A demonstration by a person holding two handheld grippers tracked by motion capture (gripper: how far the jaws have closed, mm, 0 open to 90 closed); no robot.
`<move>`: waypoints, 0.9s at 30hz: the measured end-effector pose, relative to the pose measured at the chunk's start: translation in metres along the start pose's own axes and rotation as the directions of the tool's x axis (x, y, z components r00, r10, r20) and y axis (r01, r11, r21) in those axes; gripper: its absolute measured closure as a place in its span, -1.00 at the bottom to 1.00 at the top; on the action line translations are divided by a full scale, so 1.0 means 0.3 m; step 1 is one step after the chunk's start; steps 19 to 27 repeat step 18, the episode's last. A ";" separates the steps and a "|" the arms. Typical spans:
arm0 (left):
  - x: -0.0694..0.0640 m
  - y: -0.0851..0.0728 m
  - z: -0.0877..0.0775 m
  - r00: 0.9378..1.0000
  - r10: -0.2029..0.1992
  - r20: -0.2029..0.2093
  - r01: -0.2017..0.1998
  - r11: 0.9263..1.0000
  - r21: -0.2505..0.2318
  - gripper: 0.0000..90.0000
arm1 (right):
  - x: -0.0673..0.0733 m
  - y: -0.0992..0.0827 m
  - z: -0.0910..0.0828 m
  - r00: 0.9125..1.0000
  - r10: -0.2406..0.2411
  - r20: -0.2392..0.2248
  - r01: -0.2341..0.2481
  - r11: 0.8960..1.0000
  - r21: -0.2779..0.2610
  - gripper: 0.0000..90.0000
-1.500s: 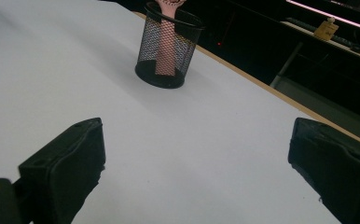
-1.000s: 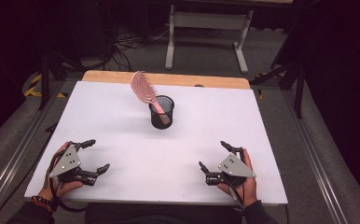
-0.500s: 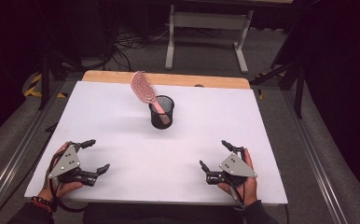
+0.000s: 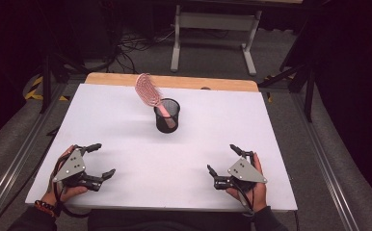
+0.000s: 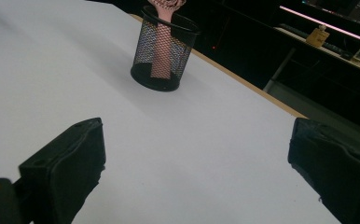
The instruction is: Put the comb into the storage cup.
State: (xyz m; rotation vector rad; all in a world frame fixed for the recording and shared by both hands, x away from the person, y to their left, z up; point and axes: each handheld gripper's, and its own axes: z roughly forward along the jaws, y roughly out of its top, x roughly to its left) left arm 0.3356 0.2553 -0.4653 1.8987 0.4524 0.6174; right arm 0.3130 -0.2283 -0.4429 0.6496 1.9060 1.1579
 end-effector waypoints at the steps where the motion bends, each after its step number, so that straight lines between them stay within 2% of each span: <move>1: 0.001 0.000 0.001 1.000 -0.003 -0.003 0.003 1.000 0.001 -0.86 | -0.001 -0.001 -0.002 1.000 0.000 0.001 0.000 1.000 -0.001 -0.90; 5: 0.000 0.001 0.001 1.000 -0.005 -0.016 0.005 1.000 0.007 -0.86 | -0.007 -0.002 -0.006 1.000 0.008 0.003 -0.008 1.000 -0.007 -0.90; 14: 0.000 -0.003 0.008 1.000 -0.011 -0.004 0.011 1.000 0.016 -0.86 | -0.010 -0.003 -0.006 1.000 0.011 0.004 -0.011 1.000 -0.009 -0.89; 16: 0.000 -0.002 0.009 1.000 -0.007 -0.012 0.007 1.000 0.027 -0.86 | -0.010 -0.004 -0.003 1.000 0.014 0.001 -0.014 1.000 -0.009 -0.89; 18: 0.002 0.002 0.014 0.999 -0.012 -0.044 0.014 0.999 0.044 -0.85 | -0.010 -0.004 -0.004 1.000 0.015 -0.001 -0.015 1.000 -0.010 -0.88; 27: 0.002 0.002 0.014 0.999 -0.012 -0.044 0.014 0.999 0.044 -0.85 | -0.010 -0.004 -0.004 1.000 0.015 -0.001 -0.015 1.000 -0.010 -0.88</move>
